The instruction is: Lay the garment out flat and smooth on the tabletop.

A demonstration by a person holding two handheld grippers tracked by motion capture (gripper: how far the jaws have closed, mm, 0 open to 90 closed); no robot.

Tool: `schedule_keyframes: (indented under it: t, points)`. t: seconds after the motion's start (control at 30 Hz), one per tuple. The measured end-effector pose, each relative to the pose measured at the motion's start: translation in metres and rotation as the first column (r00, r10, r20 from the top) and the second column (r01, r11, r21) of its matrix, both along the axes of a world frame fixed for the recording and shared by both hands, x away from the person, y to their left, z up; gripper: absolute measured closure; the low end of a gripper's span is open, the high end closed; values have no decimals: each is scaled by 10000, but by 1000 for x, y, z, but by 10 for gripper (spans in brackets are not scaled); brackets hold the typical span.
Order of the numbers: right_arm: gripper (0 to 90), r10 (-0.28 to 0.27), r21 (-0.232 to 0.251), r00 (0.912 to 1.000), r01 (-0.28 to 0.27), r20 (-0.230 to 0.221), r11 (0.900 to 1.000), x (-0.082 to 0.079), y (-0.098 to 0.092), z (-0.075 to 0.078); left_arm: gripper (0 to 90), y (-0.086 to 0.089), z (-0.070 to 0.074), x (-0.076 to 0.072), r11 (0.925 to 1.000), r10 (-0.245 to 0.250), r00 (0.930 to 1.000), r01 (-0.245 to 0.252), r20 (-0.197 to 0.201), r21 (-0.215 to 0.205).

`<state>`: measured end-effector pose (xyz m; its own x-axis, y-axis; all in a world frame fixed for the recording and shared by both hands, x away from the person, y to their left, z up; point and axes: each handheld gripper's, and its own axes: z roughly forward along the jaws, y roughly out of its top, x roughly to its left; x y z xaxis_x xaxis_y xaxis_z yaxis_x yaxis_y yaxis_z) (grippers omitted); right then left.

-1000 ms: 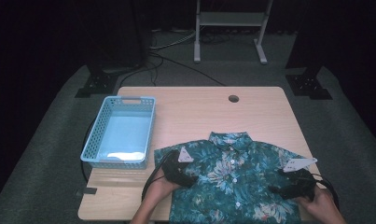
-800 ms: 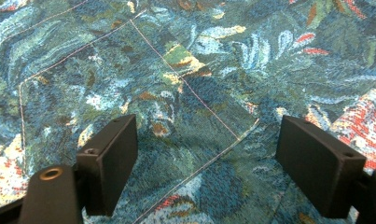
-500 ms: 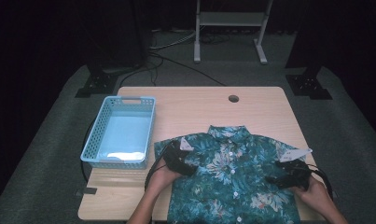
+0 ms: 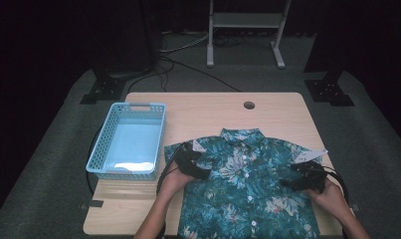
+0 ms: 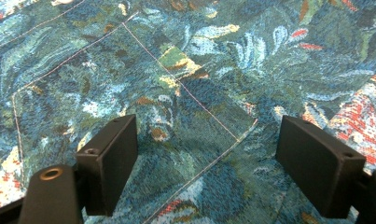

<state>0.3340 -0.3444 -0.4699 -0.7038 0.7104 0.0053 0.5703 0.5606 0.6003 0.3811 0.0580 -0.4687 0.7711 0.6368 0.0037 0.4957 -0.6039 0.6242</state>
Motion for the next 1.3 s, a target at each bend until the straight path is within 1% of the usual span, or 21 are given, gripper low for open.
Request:
schedule_keyframes:
  t: [0.07, 0.13, 0.2, 0.23, 0.27, 0.33, 0.4, 0.43, 0.53, 0.57, 0.63, 0.67, 0.7, 0.8, 0.9, 0.97, 1.0, 1.17, 1.3]
  points:
    - [198, -39, -226, 9998, 34, -200, 9997, 3, 3, 2, 129, 0, 2, -1, 10000, 55, 10000, -56, 82, 27]
    - [198, -98, -414, 9989, 79, -465, 9991, 5, 6, 5, 129, -1, 3, -4, 10000, 53, 9999, -52, 139, -46]
    - [207, -150, -320, 9984, 132, -549, 9994, 3, 8, 7, 129, -3, 5, -9, 9999, -65, 9998, 67, 195, -75]
    - [218, -88, -284, 9985, 73, -537, 9996, 1, 9, 9, 128, -4, 5, -12, 9999, -108, 9997, 110, 223, -98]
    - [217, -16, -316, 9991, 3, -413, 9995, -1, 10, 10, 128, -4, 6, -14, 9998, -194, 9996, 196, 204, -80]
    - [217, 34, -192, 9992, -42, -386, 9998, -6, 11, 13, 128, -6, 5, -20, 9994, -342, 9993, 342, 144, -44]
    - [217, 152, -110, 9992, -156, -360, 9998, -12, 13, 15, 128, -7, 5, -26, 9992, -382, 9992, 383, 123, -78]
    - [217, 288, -144, 9990, -293, -333, 9995, -15, 14, 15, 129, -7, 6, -30, 9991, -404, 9991, 405, 127, -93]
    - [218, 527, -218, 9978, -536, -404, 9983, -24, 19, 16, 129, -10, 7, -42, 9986, -511, 9985, 513, 211, -85]
    - [218, 617, -247, 9973, -627, -409, 9977, -26, 21, 16, 128, -11, 8, -46, 9981, -586, 9980, 590, 254, -180]
    - [218, 691, -259, 9959, -707, -575, 9972, -29, 25, 16, 129, -14, 10, -54, 9976, -676, 9972, 681, 307, -152]
    - [218, 737, -287, 9956, -755, -582, 9967, -31, 26, 16, 129, -16, 11, -58, 9972, -733, 9968, 738, 329, -139]
    - [218, 784, -303, 9951, -803, -603, 9963, -32, 27, 16, 128, -17, 11, -61, 9967, -772, 9965, 779, 328, -219]
    - [217, 780, -314, 9944, -804, -719, 9963, -37, 31, 14, 128, -22, 12, -71, 9955, -895, 9953, 906, 369, -294]
    - [217, 850, -221, 9940, -867, -683, 9960, -45, 33, 15, 129, -24, 11, -79, 9943, -1013, 9939, 1026, 445, -289]
    - [217, 954, -260, 9935, -972, -621, 9949, -51, 35, 16, 129, -24, 9, -84, 9938, -1039, 9939, 1053, 379, -360]
    - [217, 954, -221, 9932, -971, -662, 9950, -54, 36, 17, 129, -24, 8, -87, 9934, -1071, 9937, 1084, 336, -379]
    - [217, 1157, -375, 9910, -1184, -665, 9923, -65, 40, 16, 128, -22, 1, -94, 9936, -1099, 9939, 1101, 71, -257]
    - [217, 1198, -405, 9903, -1229, -709, 9916, -70, 39, 12, 128, -18, -2, -96, 9944, -1031, 9947, 1031, 11, -213]
